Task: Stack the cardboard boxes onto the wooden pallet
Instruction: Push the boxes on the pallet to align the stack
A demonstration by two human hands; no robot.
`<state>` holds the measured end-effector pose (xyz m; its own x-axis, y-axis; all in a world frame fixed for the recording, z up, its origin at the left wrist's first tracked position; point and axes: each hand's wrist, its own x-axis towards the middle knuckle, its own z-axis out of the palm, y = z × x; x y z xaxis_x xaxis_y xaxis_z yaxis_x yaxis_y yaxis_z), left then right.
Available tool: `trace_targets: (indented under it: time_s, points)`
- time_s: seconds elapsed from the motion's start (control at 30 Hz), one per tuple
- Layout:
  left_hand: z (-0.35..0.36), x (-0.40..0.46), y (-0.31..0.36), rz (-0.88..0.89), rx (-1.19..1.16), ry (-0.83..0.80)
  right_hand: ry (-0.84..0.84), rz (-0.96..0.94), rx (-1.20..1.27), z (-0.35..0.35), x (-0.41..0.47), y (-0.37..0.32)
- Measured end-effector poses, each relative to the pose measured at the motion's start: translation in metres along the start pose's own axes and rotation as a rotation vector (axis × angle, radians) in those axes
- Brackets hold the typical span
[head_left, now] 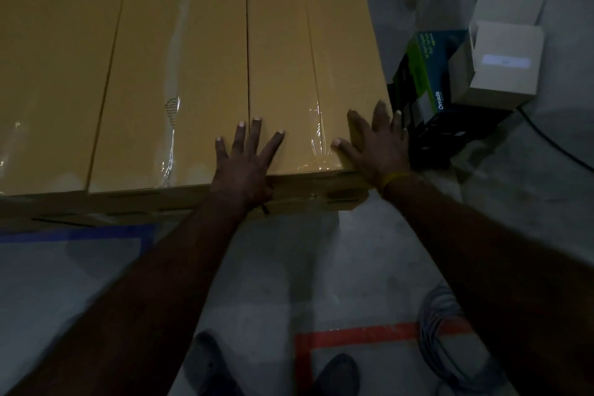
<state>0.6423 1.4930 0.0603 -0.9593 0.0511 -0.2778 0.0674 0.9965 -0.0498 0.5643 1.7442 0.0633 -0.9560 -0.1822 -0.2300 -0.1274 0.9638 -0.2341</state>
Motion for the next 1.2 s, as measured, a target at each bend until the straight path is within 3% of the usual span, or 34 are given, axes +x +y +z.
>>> trace_targets:
  time_s: [0.13, 0.23, 0.3, 0.6, 0.8, 1.07, 1.2]
  points:
    - [0.018, -0.024, 0.023, 0.061, -0.068, 0.172, 0.234, -0.359, -0.138, 0.047, -0.067, 0.002]
    - [0.065, -0.061, 0.057, 0.241, -0.078, 0.393, 0.225, -0.44, -0.173, 0.1, -0.118, 0.006]
    - [0.099, -0.076, 0.076, 0.261, -0.073, 0.346, 0.13, -0.434, -0.216, 0.134, -0.133, 0.009]
    - [0.232, -0.043, 0.093, -0.02, -0.111, -0.098, -0.204, -0.068, -0.179, 0.241, -0.09, 0.045]
    - [0.265, -0.027, 0.092, -0.117, -0.095, -0.069, -0.174, -0.146, -0.212, 0.269, -0.074, 0.058]
    - [0.253, -0.022, 0.076, -0.113, 0.003, -0.102, -0.16, -0.161, -0.169, 0.266, -0.068, 0.051]
    - [0.249, -0.039, 0.078, -0.165, -0.114, -0.064, -0.166, -0.194, -0.201, 0.261, -0.079, 0.047]
